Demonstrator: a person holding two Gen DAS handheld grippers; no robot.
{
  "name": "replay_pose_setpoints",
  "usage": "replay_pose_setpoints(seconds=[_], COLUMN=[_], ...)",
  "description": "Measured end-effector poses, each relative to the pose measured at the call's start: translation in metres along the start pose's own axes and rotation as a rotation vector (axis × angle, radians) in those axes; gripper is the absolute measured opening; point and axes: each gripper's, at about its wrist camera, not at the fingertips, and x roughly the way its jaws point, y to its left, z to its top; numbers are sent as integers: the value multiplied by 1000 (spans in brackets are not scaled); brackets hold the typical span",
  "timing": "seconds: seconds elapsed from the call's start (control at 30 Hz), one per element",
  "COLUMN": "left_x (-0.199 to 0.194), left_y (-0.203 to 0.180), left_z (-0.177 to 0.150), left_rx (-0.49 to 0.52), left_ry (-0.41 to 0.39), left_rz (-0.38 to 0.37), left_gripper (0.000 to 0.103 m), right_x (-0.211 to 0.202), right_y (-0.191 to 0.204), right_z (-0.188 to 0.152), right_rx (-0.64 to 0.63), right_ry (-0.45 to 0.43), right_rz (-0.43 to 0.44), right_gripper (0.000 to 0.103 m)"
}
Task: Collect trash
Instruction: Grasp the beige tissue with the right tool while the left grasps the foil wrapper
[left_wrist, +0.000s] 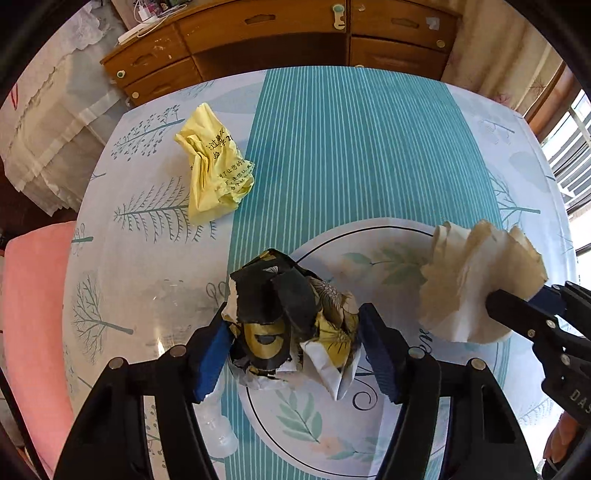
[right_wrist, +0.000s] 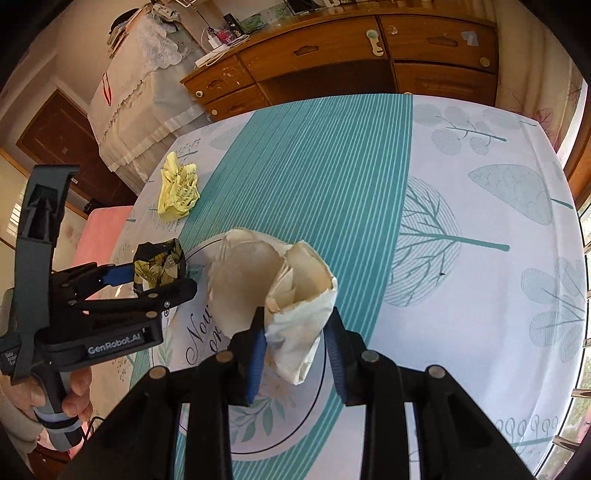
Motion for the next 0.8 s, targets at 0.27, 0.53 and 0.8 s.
replay_pose_setpoints(seconds=[0.27, 0.53, 0.8], left_x=[-6, -51, -117], left_y=[9, 22, 42], left_z=[-3, -47, -136], left_rx=[-46, -125, -101], left_ry=[-34, -85, -142], left_rz=[-5, -149, -275], left_gripper=[40, 37, 37], right_x=[-7, -27, -60], right_y=[10, 41, 94], right_z=[-6, -30, -91], right_rx=[-36, -65, -44], right_ry=[9, 23, 28], right_rz=[-17, -33, -66], right_gripper=[29, 29, 29])
